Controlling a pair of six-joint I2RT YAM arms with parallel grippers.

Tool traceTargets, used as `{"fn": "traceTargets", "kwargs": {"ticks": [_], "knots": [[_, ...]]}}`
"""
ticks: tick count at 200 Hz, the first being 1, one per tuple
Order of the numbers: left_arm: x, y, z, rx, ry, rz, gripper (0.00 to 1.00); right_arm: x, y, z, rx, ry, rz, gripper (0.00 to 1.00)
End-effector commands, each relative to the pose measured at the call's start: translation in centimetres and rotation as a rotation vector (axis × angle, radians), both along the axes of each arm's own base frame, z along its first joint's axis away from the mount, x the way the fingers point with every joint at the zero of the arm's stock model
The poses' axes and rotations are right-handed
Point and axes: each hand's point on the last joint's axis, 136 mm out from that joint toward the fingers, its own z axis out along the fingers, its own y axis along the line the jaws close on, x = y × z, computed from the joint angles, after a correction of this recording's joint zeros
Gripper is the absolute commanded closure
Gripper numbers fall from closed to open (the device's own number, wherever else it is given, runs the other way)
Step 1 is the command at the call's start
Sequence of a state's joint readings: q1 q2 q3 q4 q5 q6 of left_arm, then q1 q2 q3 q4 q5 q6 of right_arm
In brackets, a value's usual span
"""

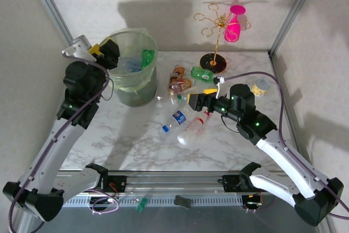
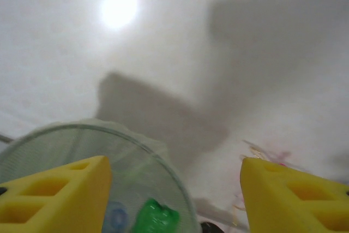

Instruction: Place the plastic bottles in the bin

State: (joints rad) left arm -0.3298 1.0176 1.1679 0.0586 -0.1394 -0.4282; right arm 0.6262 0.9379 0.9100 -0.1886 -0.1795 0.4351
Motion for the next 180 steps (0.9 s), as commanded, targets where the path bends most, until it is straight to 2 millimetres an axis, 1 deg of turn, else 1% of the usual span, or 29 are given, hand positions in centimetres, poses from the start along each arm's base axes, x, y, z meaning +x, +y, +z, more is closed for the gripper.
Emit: {"fn": "traceTargets", "kwargs": {"ticks": [1,23,31,38,47,59,66,85,104,116,122,132,154,173,180], "knots": [[-2.1,-5.4,-2.5,0.022,0.067,-0.264,0.36,2.2,-1.4,0.1,-0.042,0.021,-0.144,0.05],[-4.6,-9.3,-5.4,0.085,0.116,-0.395,0.34,3.9,-2.1,-1.0,-0.096,0.061,-0.227,0.04],[-5.4,-10.4,-6.6,0.129,0.138,-0.422,0.33,4.5,-2.1,-1.2,-0.103,0.071,-0.247,0.04],[-5.8,-10.9,-7.8,0.166,0.159,-0.429,0.33,5.0,-2.2,-1.3,-0.105,0.078,-0.267,0.05],[-6.1,-11.1,-9.2,0.205,0.181,-0.425,0.32,5.9,-2.3,-1.5,-0.104,0.095,-0.293,0.05],[-6.2,-10.9,-10.9,0.232,0.205,-0.409,0.31,7.3,-2.8,-2.0,-0.095,0.126,-0.346,0.05],[-6.3,-10.7,-11.5,0.24,0.21,-0.401,0.3,8.1,-3.2,-2.2,-0.09,0.145,-0.378,0.05],[-6.3,-10.5,-13.2,0.259,0.218,-0.394,0.29,10.7,-4.3,-4.0,-0.064,0.229,-0.453,0.06],[-6.2,-10.6,-14.3,0.27,0.23,-0.395,0.29,12.9,-5.8,-6.2,0.003,0.336,-0.526,0.09],[-6.2,-10.9,-14.8,0.273,0.235,-0.408,0.29,13.9,-6.8,-7.7,0.053,0.392,-0.575,0.11],[-6.2,-11.0,-14.9,0.269,0.233,-0.413,0.29,14.3,-7.0,-8.0,0.088,0.408,-0.586,0.12],[-6.3,-11.2,-15.3,0.264,0.237,-0.423,0.29,14.6,-7.3,-8.7,0.143,0.433,-0.599,0.14],[-6.4,-11.7,-15.7,0.262,0.244,-0.448,0.29,15.3,-7.7,-9.2,0.221,0.441,-0.63,0.18],[-6.6,-11.9,-15.6,0.259,0.24,-0.456,0.29,15.7,-9.2,-10.3,0.274,0.49,-0.722,0.28],[-6.8,-12.0,-15.4,0.256,0.233,-0.462,0.29,15.7,-9.7,-11.2,0.317,0.532,-0.748,0.32]]}}
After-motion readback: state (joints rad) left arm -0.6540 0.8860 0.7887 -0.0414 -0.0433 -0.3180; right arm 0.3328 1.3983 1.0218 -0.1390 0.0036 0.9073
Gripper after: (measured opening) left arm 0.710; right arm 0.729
